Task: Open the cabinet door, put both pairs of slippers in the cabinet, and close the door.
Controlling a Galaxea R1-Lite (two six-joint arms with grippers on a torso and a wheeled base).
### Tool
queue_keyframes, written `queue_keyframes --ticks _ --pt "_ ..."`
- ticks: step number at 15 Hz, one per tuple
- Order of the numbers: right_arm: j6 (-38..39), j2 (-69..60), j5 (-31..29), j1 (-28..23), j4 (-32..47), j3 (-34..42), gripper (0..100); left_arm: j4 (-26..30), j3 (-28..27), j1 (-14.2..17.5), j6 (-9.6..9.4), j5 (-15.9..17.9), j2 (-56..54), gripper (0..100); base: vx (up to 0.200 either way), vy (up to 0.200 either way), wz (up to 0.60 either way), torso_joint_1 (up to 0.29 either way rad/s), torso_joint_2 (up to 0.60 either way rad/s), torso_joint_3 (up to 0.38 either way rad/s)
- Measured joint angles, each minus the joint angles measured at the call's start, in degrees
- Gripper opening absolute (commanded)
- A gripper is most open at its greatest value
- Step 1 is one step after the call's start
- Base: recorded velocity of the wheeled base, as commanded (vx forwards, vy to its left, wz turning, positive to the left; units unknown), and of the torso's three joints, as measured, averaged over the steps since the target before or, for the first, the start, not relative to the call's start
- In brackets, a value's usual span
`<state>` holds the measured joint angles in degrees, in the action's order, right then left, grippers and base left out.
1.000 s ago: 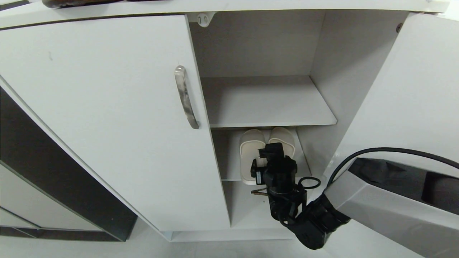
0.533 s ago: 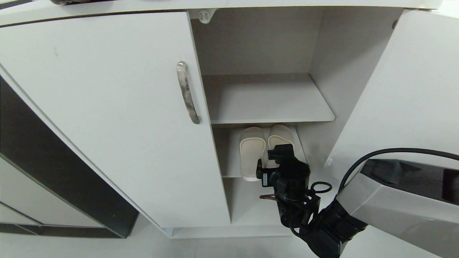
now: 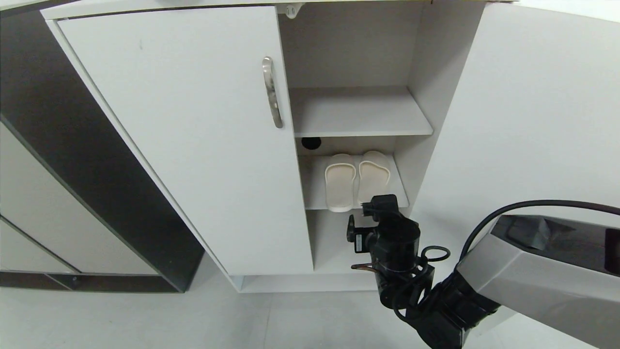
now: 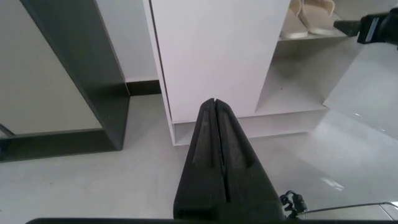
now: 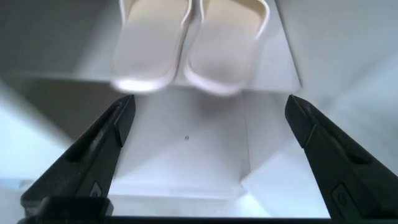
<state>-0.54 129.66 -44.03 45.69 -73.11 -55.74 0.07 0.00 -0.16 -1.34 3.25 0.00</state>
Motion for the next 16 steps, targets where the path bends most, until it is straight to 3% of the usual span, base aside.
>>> queue_keyframes --ticks 9,16 --pt "0.0 -0.4 0.0 -0.2 0.2 1.4 100 0.0 0.0 0.0 -0.16 0.0 0.0 0 0.000 0.000 0.00 0.000 0.00 0.000" --pt "0.0 -0.9 0.2 -0.1 0.2 1.4 100 0.0 0.0 0.0 -0.16 0.0 0.0 0 0.000 0.000 0.00 0.001 0.00 0.173"
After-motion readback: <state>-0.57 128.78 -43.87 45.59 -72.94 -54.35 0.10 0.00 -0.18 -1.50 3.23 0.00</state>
